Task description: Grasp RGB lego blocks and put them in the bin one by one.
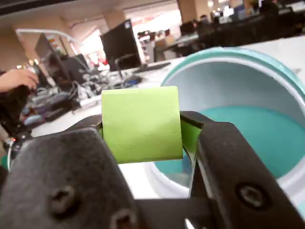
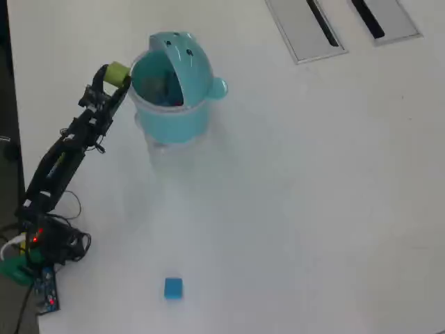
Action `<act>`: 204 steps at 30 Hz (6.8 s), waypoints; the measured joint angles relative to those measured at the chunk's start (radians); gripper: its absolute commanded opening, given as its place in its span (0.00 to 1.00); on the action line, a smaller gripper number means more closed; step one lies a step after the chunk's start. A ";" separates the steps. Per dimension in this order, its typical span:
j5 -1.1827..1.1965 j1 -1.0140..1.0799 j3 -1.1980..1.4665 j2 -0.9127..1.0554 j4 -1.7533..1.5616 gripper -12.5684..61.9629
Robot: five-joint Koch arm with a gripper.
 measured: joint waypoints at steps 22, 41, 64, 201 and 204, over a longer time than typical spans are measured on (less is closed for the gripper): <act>-0.074 0.028 -0.376 -0.357 0.026 0.28; -0.347 0.043 -0.377 -0.376 0.026 0.51; -0.359 0.236 0.187 0.067 0.026 0.58; -0.649 1.603 0.650 0.141 0.518 0.62; -0.649 1.592 0.589 0.058 0.515 0.62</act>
